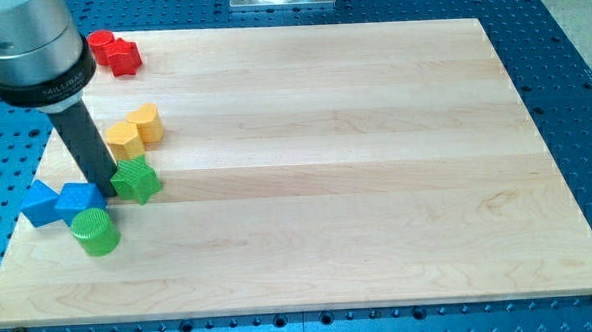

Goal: Place the cube in between green circle and triangle

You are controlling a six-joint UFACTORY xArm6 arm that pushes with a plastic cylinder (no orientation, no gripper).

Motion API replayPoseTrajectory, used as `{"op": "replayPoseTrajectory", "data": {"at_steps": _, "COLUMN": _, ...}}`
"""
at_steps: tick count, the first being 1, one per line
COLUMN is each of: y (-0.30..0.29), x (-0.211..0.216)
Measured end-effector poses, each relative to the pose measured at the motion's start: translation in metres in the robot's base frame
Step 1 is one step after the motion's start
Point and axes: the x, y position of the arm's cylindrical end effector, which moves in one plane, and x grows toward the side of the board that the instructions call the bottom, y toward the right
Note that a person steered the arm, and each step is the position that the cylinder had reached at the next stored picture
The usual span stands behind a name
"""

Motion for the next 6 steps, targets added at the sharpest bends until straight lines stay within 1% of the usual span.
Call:
{"op": "replayPoseTrajectory", "data": {"at_steps": 3, "y": 0.000, "x": 0.020}}
{"op": "replayPoseTrajectory", "data": {"at_steps": 5, "y": -0.001, "x": 0.022}}
{"op": "replayPoseTrajectory", "data": {"at_steps": 6, "y": 0.000, "x": -0.015}}
